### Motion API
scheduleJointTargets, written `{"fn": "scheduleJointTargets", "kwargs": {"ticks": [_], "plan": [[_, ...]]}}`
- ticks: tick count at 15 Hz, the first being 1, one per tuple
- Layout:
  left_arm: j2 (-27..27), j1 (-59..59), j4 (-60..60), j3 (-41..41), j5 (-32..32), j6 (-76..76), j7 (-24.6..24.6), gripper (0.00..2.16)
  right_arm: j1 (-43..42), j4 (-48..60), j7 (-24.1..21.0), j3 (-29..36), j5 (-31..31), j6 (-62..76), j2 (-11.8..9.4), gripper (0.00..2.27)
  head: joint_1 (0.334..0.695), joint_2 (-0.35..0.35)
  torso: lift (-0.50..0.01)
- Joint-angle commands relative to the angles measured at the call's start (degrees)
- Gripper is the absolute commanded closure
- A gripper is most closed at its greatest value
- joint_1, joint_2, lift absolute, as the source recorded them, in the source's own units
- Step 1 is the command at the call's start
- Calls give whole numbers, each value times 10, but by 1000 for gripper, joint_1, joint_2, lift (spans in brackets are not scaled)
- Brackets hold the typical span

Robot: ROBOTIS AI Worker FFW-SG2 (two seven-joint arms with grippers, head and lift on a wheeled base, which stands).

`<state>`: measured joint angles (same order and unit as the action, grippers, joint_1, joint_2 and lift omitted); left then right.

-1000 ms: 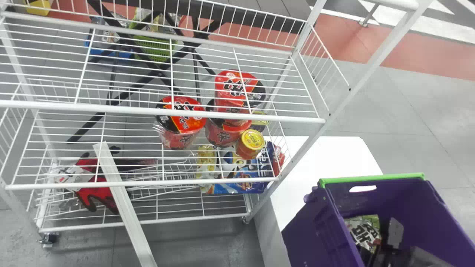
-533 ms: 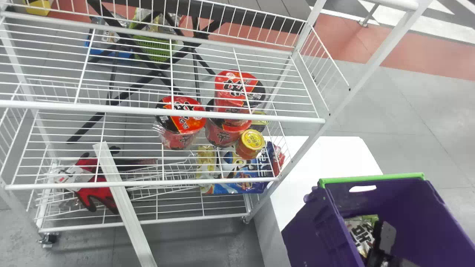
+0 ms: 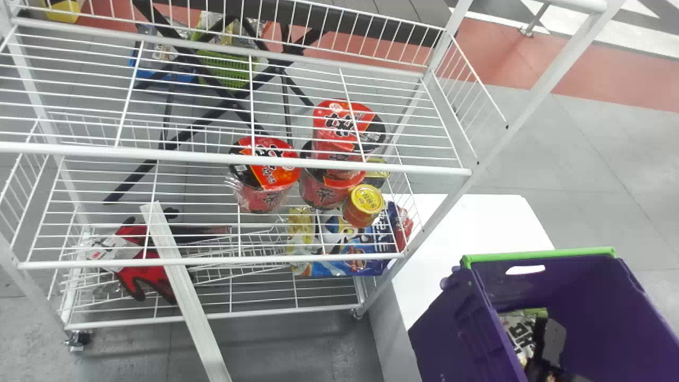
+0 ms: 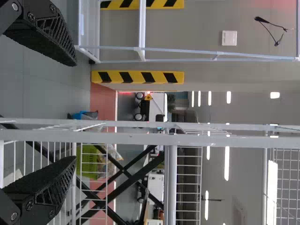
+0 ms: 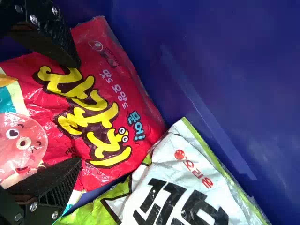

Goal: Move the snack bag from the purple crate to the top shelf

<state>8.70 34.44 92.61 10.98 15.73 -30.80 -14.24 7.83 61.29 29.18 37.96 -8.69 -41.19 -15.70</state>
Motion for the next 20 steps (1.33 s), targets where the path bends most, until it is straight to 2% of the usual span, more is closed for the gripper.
{"fn": "scheduleJointTargets", "kwargs": {"ticks": [1, 3, 4, 6, 9, 12, 20], "plan": [[0, 0, -1, 0, 0, 0, 0, 110, 0, -1, -1, -7, 2, -1, -1, 151, 695, -329, -453], [0, 0, -1, 1, 0, -2, 0, 110, -1, -1, -1, -10, 4, -1, -1, 232, 695, -326, -453], [0, 0, -1, 1, 0, -2, 0, 110, -2, -1, 1, -10, 4, -1, -1, 383, 695, -323, -453], [0, 0, -1, 2, 1, -2, 0, 110, -2, -1, 11, -10, 2, 1, -2, 782, 695, -319, -453], [-1, 0, -1, 1, 0, -2, 0, 113, 2, 13, 11, -9, -1, -10, 0, 1673, 695, -309, -453], [-1, 0, -1, 1, 0, -2, 1, 113, 27, 50, 24, 2, -18, -20, 3, 1686, 695, -310, -453], [-1, 0, 0, 0, 0, 0, 3, 113, 86, 261, 75, 118, -44, -208, 52, 1686, 695, -325, -453]]}}
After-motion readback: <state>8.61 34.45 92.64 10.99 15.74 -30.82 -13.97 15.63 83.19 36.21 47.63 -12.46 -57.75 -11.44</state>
